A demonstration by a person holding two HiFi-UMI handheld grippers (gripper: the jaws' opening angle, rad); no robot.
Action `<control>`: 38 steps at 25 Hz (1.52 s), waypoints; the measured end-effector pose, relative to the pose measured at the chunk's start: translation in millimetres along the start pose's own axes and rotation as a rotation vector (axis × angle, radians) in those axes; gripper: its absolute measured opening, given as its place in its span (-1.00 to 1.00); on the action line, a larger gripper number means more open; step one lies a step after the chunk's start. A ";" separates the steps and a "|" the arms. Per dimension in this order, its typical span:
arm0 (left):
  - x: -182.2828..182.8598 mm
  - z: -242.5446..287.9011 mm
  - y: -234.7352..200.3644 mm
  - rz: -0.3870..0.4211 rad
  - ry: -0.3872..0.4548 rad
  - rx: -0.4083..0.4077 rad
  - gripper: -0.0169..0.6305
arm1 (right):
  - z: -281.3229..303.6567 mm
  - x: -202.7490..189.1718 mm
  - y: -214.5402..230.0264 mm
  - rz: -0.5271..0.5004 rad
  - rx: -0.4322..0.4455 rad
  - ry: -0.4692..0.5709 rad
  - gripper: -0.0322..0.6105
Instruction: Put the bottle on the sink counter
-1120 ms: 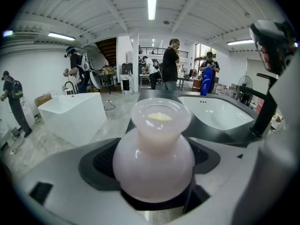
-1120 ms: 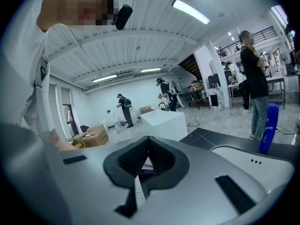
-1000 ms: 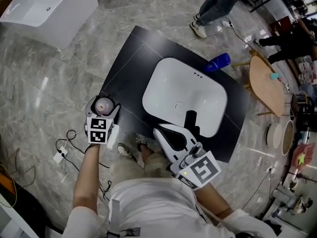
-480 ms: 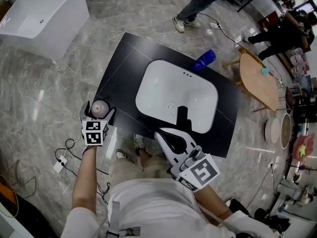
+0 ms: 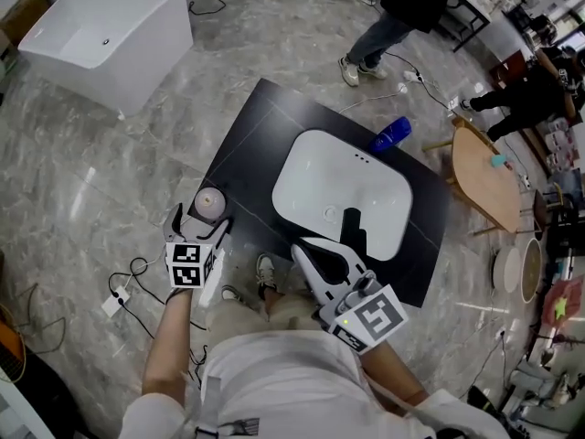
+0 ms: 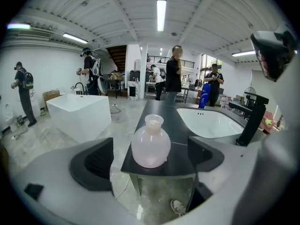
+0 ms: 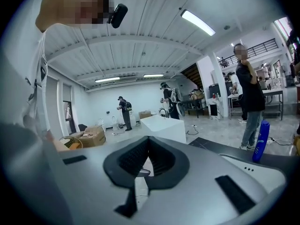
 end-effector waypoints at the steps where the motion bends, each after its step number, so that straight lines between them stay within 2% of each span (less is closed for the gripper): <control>1: -0.7 -4.7 -1.3 -0.011 0.000 0.009 0.53 | 0.4 1.3 -0.8 -0.005 0.003 0.002 -0.87; 8: -6.2 -40.5 -12.7 -0.077 0.024 0.090 0.53 | 6.2 3.9 -6.6 -0.019 0.034 0.016 -0.87; 13: -1.2 -68.8 -25.9 -0.109 0.050 0.104 0.51 | 17.1 9.7 -18.8 -0.038 0.078 0.033 -0.87; 19: 7.6 -98.3 -35.9 -0.144 0.085 0.200 0.10 | 21.7 21.0 -29.0 -0.063 0.126 0.062 -0.87; 24: 13.7 -113.8 -41.7 -0.186 0.105 0.275 -0.56 | 20.4 29.1 -25.7 -0.073 0.140 0.073 -0.87; 26: 17.2 -118.4 -41.9 -0.197 0.108 0.278 -0.72 | 20.4 32.2 -23.0 -0.070 0.142 0.075 -0.87; 30: 32.9 -130.2 -43.9 -0.208 0.143 0.301 -0.86 | 23.9 39.8 -16.0 -0.067 0.141 0.081 -0.87; 38: 78.0 -166.3 -51.7 -0.185 0.276 0.334 -0.91 | 39.3 62.7 -10.9 -0.076 0.177 0.120 -0.87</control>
Point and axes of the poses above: the fingertips, and each gripper's own axes: z forward along the fingers, y to its right, x out of its top, the point moved 8 cm from there along -z, backward along the fingers, and after that the axes turned 2 degrees about z, right-handed, at the moved point
